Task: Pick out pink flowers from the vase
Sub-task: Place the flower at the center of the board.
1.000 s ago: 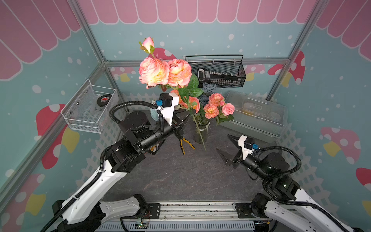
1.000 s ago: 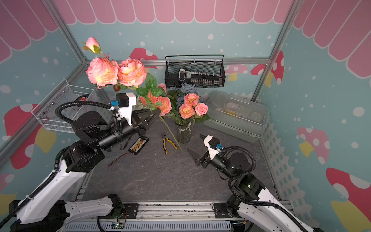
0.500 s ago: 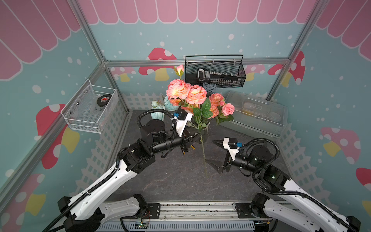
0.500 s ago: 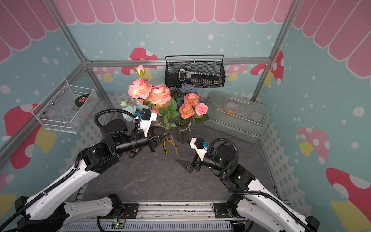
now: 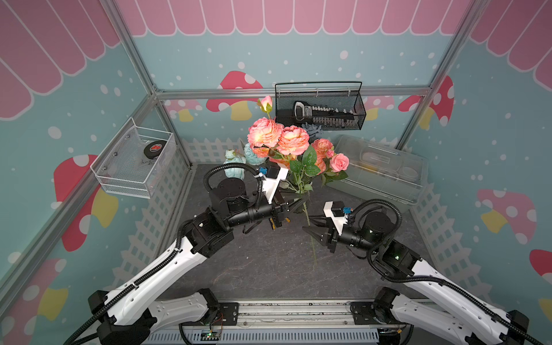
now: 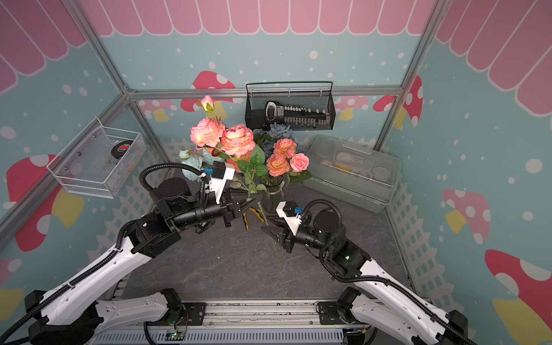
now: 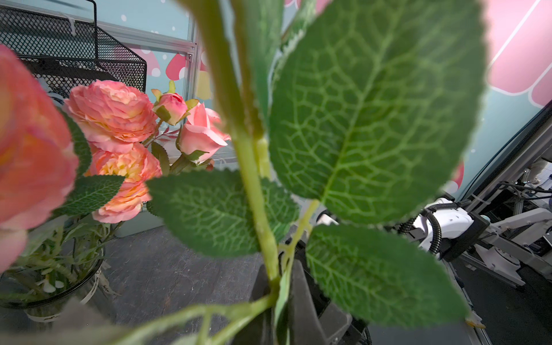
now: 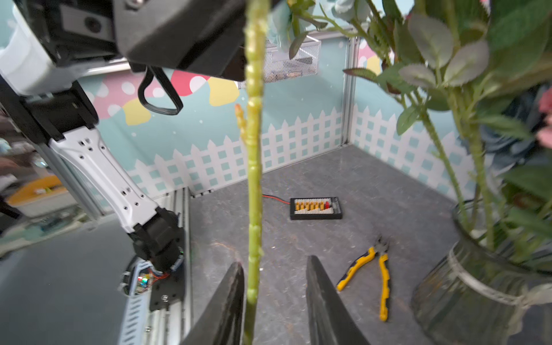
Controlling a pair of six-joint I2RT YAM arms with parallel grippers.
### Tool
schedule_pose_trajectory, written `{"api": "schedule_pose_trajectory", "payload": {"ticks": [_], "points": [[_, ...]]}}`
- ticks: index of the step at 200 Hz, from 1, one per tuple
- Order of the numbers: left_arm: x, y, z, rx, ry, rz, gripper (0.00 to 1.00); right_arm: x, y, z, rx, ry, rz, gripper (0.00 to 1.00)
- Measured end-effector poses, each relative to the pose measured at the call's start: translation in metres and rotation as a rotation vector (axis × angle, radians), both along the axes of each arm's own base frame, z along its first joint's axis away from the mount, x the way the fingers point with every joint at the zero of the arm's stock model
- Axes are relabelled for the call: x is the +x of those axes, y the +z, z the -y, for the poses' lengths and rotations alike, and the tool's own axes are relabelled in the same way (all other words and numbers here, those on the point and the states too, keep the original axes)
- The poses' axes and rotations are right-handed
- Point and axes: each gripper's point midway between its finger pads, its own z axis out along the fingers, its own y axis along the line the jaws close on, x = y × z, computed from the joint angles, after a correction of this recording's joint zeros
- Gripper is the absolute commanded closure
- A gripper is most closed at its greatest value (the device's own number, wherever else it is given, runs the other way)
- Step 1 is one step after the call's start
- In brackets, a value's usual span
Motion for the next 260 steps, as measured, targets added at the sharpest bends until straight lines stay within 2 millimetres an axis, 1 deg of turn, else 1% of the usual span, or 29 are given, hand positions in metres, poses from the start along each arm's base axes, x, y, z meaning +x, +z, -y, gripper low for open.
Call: {"api": "schedule_pose_trajectory", "payload": {"ticks": [6, 13, 24, 32, 39, 54, 69, 77, 85, 89, 96, 98, 115, 128, 148, 171, 191, 212, 241, 260], "points": [[0.001, -0.001, 0.001, 0.002, 0.0, -0.002, 1.0, -0.001, 0.002, 0.001, 0.005, 0.0, 0.004, 0.85], [0.002, -0.002, 0.002, 0.004, 0.0, -0.004, 0.97, -0.002, 0.004, 0.002, 0.011, -0.001, 0.005, 0.88], [0.004, -0.005, 0.004, 0.009, 0.0, -0.008, 0.86, -0.004, 0.008, 0.004, 0.019, -0.003, 0.017, 0.96], [0.005, -0.005, 0.005, 0.008, 0.0, -0.006, 0.81, -0.004, 0.009, 0.006, 0.023, -0.011, 0.011, 0.99], [0.005, -0.005, 0.006, 0.008, 0.0, -0.005, 0.76, -0.003, 0.009, 0.007, 0.027, -0.02, 0.004, 1.0], [0.006, -0.007, 0.006, 0.011, 0.002, -0.008, 0.71, -0.003, 0.012, 0.01, 0.034, -0.031, 0.008, 1.0], [0.008, -0.008, 0.007, 0.013, 0.008, -0.01, 0.59, -0.004, 0.016, 0.014, 0.044, -0.048, 0.017, 1.0], [0.009, -0.008, 0.007, 0.017, 0.011, -0.005, 0.49, -0.004, 0.019, 0.017, 0.052, -0.058, 0.022, 1.0], [0.01, -0.008, 0.007, 0.018, 0.016, -0.008, 0.34, -0.004, 0.022, 0.019, 0.06, -0.07, 0.03, 1.0], [0.011, -0.008, 0.007, 0.016, 0.022, -0.012, 0.24, -0.004, 0.024, 0.021, 0.064, -0.075, 0.033, 1.0], [0.013, -0.008, 0.006, 0.019, 0.034, -0.01, 0.03, -0.005, 0.026, 0.024, 0.072, -0.085, 0.041, 1.0], [0.013, -0.008, 0.006, 0.02, 0.037, -0.009, 0.02, -0.005, 0.027, 0.025, 0.074, -0.09, 0.043, 1.0], [0.02, -0.006, 0.001, 0.021, 0.088, -0.008, 0.01, -0.004, 0.032, 0.034, 0.085, -0.133, 0.052, 1.0], [0.025, -0.004, -0.008, 0.024, 0.144, -0.001, 0.01, -0.003, 0.036, 0.046, 0.096, -0.189, 0.056, 1.0], [0.029, 0.008, -0.027, 0.011, 0.239, 0.029, 0.01, 0.002, 0.038, 0.074, 0.108, -0.329, 0.041, 1.0], [0.028, 0.027, -0.05, -0.028, 0.323, 0.072, 0.01, 0.015, 0.029, 0.116, 0.101, -0.556, -0.022, 1.0], [0.029, 0.036, -0.063, -0.049, 0.371, 0.089, 0.01, 0.025, 0.01, 0.147, 0.075, -0.739, -0.101, 1.0], [0.034, 0.033, -0.066, -0.045, 0.395, 0.086, 0.01, 0.031, -0.014, 0.174, 0.051, -0.898, -0.188, 1.0], [0.04, 0.024, -0.064, -0.025, 0.408, 0.073, 0.01, 0.036, -0.047, 0.199, -0.013, -1.06, -0.271, 1.0], [0.041, 0.021, -0.063, -0.019, 0.408, 0.069, 0.01, 0.041, -0.066, 0.206, -0.095, -1.134, -0.305, 1.0]]}}
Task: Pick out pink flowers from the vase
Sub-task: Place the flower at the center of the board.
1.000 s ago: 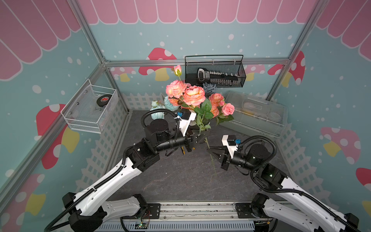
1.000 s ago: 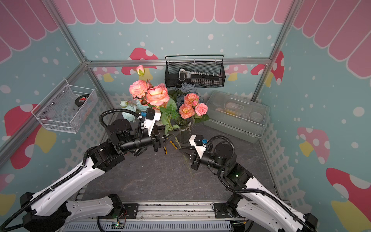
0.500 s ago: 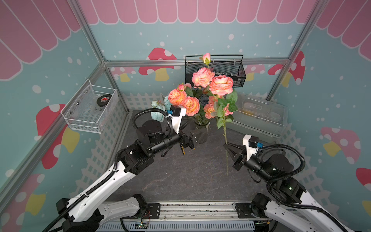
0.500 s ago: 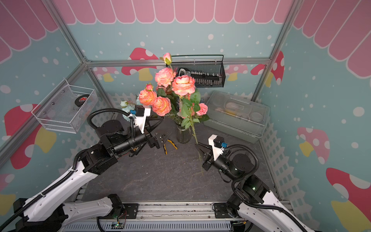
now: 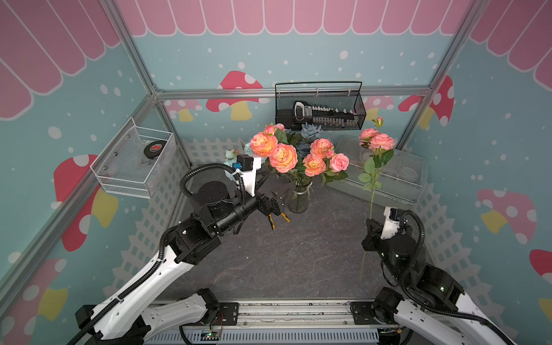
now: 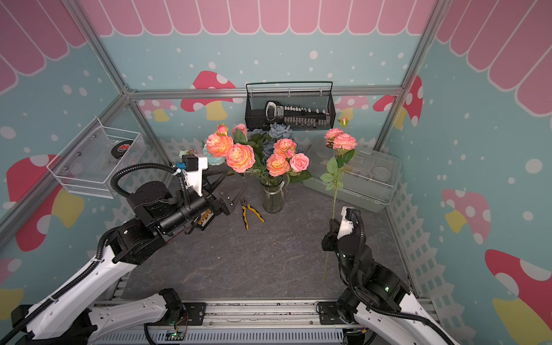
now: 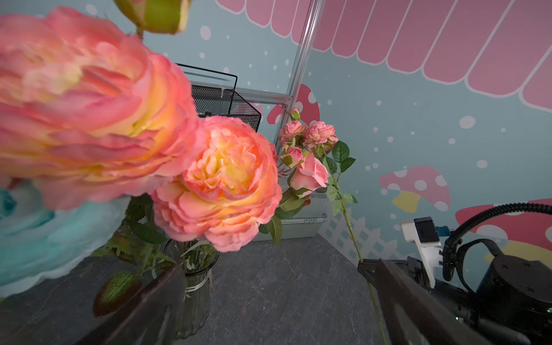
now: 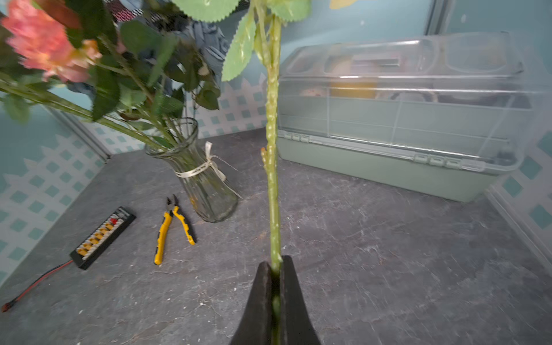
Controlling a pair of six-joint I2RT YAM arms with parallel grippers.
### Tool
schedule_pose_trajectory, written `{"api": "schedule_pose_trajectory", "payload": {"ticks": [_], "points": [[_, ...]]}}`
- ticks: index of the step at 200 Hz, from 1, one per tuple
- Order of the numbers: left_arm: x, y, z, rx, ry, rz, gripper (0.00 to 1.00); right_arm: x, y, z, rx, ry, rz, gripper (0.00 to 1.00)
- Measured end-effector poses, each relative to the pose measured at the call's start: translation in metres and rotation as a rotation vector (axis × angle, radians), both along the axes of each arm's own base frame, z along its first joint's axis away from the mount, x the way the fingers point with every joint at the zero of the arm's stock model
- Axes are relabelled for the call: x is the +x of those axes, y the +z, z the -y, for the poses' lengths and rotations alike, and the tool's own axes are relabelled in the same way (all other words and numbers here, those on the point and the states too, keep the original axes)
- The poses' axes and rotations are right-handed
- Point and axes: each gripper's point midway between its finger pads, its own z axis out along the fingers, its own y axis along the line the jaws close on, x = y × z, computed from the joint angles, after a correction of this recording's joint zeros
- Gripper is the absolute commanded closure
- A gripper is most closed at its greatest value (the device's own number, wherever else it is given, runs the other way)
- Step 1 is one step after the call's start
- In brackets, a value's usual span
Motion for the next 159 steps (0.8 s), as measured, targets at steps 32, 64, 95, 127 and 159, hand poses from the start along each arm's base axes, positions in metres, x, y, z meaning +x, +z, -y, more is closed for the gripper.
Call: {"api": "schedule_pose_trajectory", "payload": {"ticks": [32, 64, 95, 127, 159], "points": [[0.004, -0.002, 0.0, 0.003, 0.006, -0.004, 0.01, 0.018, -0.038, -0.017, -0.142, -0.007, -0.156, 1.0], [0.005, -0.005, 0.001, 0.008, 0.004, -0.009, 0.01, 0.029, -0.081, -0.035, -0.236, 0.028, -0.305, 1.0], [0.006, -0.005, 0.001, 0.004, 0.004, -0.006, 0.01, 0.045, -0.109, -0.031, -0.231, 0.006, -0.406, 1.0], [0.006, -0.01, 0.003, 0.009, -0.003, -0.011, 0.01, 0.063, -0.137, -0.03, -0.213, 0.022, -0.47, 1.0], [0.006, -0.01, 0.004, 0.006, -0.011, -0.01, 0.01, 0.081, -0.167, -0.052, -0.211, 0.108, -0.525, 1.0]]}}
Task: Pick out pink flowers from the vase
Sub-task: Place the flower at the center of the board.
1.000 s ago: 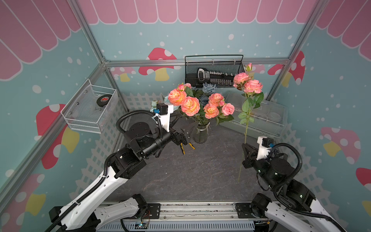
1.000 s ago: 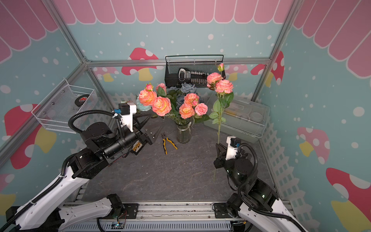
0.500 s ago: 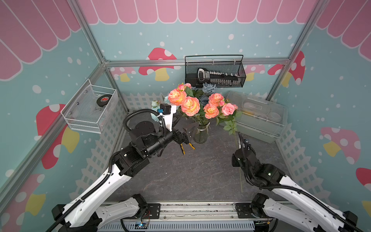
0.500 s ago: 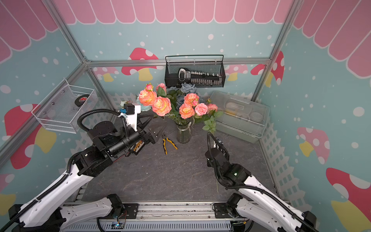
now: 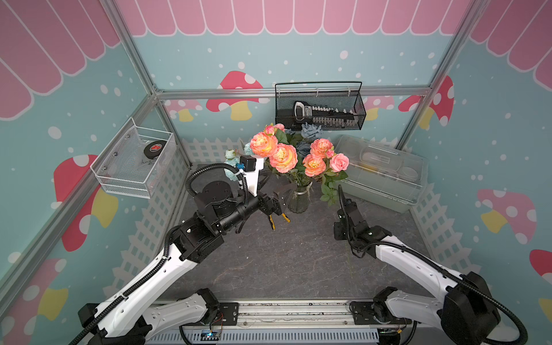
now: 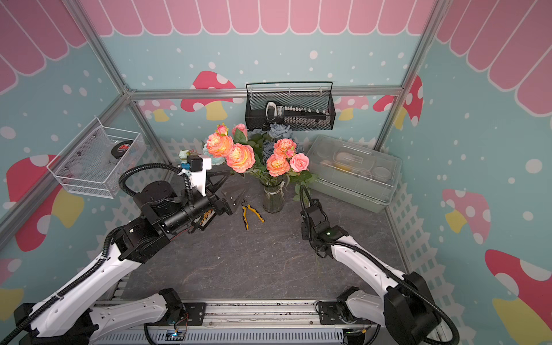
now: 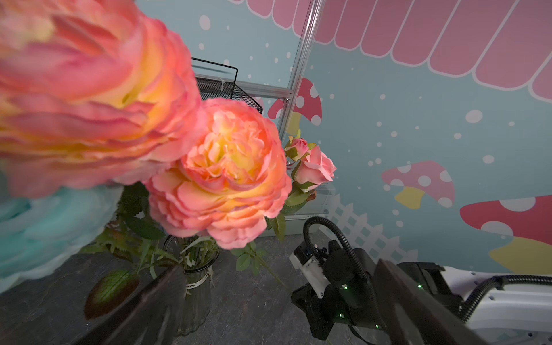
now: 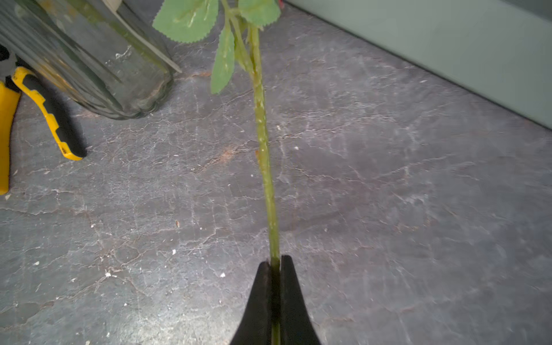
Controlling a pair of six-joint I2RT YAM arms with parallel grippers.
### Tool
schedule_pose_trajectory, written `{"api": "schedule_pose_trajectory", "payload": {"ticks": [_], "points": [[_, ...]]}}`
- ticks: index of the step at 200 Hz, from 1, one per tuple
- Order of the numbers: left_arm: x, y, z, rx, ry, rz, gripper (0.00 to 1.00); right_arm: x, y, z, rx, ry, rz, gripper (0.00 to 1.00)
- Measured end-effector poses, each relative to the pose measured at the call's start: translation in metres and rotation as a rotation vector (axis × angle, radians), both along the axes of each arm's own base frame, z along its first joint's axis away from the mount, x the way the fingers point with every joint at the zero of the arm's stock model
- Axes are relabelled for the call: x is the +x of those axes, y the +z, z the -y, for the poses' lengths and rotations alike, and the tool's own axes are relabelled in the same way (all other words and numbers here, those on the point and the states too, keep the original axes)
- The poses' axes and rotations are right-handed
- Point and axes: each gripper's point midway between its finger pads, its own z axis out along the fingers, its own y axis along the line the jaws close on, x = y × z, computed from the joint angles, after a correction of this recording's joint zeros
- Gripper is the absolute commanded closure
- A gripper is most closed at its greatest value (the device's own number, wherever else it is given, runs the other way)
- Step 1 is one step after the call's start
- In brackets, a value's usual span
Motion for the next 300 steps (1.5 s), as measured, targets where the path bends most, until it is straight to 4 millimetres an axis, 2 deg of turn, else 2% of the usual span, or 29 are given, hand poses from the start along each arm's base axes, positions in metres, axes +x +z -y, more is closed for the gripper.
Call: {"api": "schedule_pose_trajectory", "payload": {"ticks": [33, 52, 73, 85, 95, 109, 143, 164, 187, 221, 243, 274, 300], "points": [[0.001, -0.002, 0.002, 0.002, -0.003, -0.004, 0.01, 0.003, -0.042, -0.01, -0.017, 0.035, -0.114, 1.0], [0.004, -0.005, 0.005, 0.009, -0.005, -0.011, 0.01, 0.003, -0.053, -0.01, -0.017, 0.031, -0.141, 1.0], [0.007, -0.01, 0.01, 0.019, -0.013, -0.02, 0.01, 0.004, -0.054, -0.01, -0.004, 0.02, -0.13, 0.69], [0.01, -0.014, 0.015, 0.021, -0.023, -0.016, 0.01, 0.005, -0.054, -0.008, -0.01, 0.017, -0.124, 0.44], [0.011, -0.021, 0.019, 0.028, -0.036, -0.014, 0.01, 0.006, -0.054, -0.007, -0.011, 0.011, -0.116, 0.38], [0.014, -0.037, 0.026, 0.055, -0.047, -0.021, 0.01, 0.008, -0.05, -0.006, -0.014, 0.009, -0.099, 0.35], [0.013, -0.075, 0.038, 0.122, -0.043, -0.021, 0.02, 0.015, -0.026, -0.002, -0.007, -0.002, -0.021, 0.33], [0.015, -0.101, 0.036, 0.139, 0.004, -0.01, 0.02, 0.018, 0.0, 0.0, 0.016, -0.006, 0.051, 0.33], [0.028, -0.126, 0.029, 0.165, 0.094, 0.001, 0.02, 0.015, 0.033, 0.005, 0.046, -0.015, 0.137, 0.32], [0.057, -0.14, 0.028, 0.187, 0.239, 0.073, 0.04, 0.005, 0.075, 0.016, 0.088, -0.035, 0.25, 0.31], [0.07, -0.154, 0.024, 0.194, 0.32, 0.123, 0.05, -0.002, 0.094, 0.02, 0.115, -0.038, 0.301, 0.31], [0.078, -0.168, 0.023, 0.185, 0.379, 0.205, 0.1, -0.008, 0.105, 0.023, 0.131, -0.04, 0.33, 0.31], [0.082, -0.163, 0.034, 0.153, 0.401, 0.303, 0.15, -0.009, 0.105, 0.024, 0.129, -0.039, 0.329, 0.31]]}}
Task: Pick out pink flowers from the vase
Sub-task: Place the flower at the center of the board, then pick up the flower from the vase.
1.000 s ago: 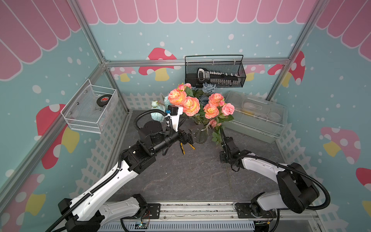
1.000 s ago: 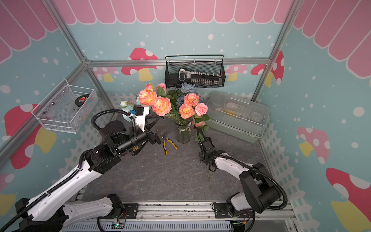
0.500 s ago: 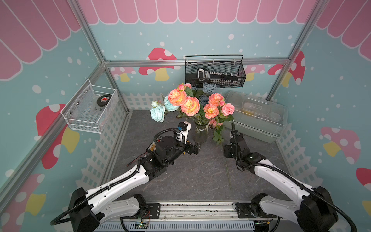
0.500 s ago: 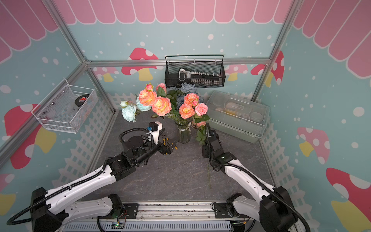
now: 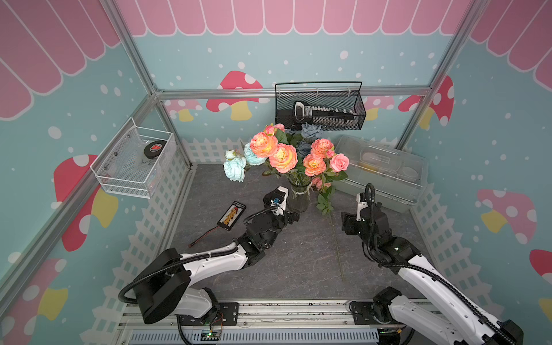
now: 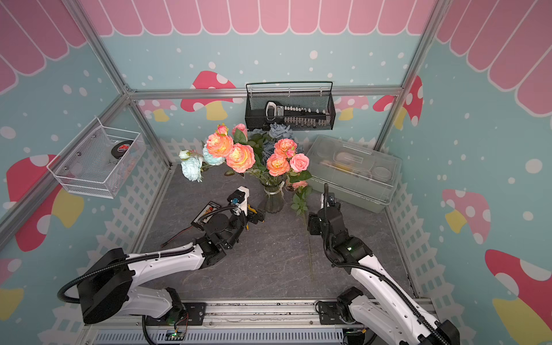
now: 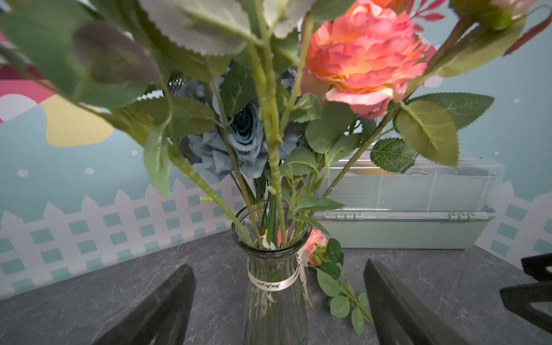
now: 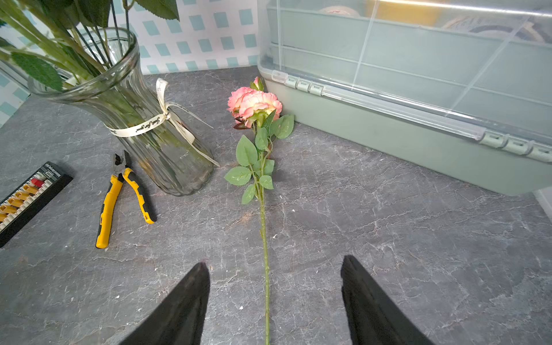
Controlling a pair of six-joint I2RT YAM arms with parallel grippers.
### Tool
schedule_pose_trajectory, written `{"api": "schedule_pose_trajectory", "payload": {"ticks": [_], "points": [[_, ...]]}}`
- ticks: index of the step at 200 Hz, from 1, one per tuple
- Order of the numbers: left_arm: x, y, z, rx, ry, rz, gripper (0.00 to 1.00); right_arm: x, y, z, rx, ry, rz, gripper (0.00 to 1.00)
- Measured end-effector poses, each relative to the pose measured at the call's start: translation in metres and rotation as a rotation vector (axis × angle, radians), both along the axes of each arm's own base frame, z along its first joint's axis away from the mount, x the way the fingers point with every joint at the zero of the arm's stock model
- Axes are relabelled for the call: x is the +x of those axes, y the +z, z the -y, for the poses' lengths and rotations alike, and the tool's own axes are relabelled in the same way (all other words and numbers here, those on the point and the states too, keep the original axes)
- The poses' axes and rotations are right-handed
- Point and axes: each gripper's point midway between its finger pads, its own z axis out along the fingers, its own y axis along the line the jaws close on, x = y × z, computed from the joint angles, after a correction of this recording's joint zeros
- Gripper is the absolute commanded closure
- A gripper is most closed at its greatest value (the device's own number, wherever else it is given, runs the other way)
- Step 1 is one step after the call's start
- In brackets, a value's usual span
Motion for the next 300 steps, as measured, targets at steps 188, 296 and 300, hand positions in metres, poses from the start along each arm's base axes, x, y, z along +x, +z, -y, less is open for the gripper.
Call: {"api": "schedule_pose_trajectory", "payload": {"ticks": [188, 296, 300], "points": [[0.037, 0.046, 0.013, -0.067, 0.18, 0.278, 0.54, -0.01, 0.009, 0.003, -0.008, 0.027, 0.023, 0.32], [0.051, 0.05, 0.001, -0.15, 0.159, 0.261, 0.87, -0.011, 0.012, 0.003, -0.009, 0.033, 0.033, 0.32], [0.05, 0.05, 0.001, -0.149, 0.154, 0.262, 0.89, -0.011, 0.012, 0.003, -0.009, 0.033, 0.033, 0.32]]}}
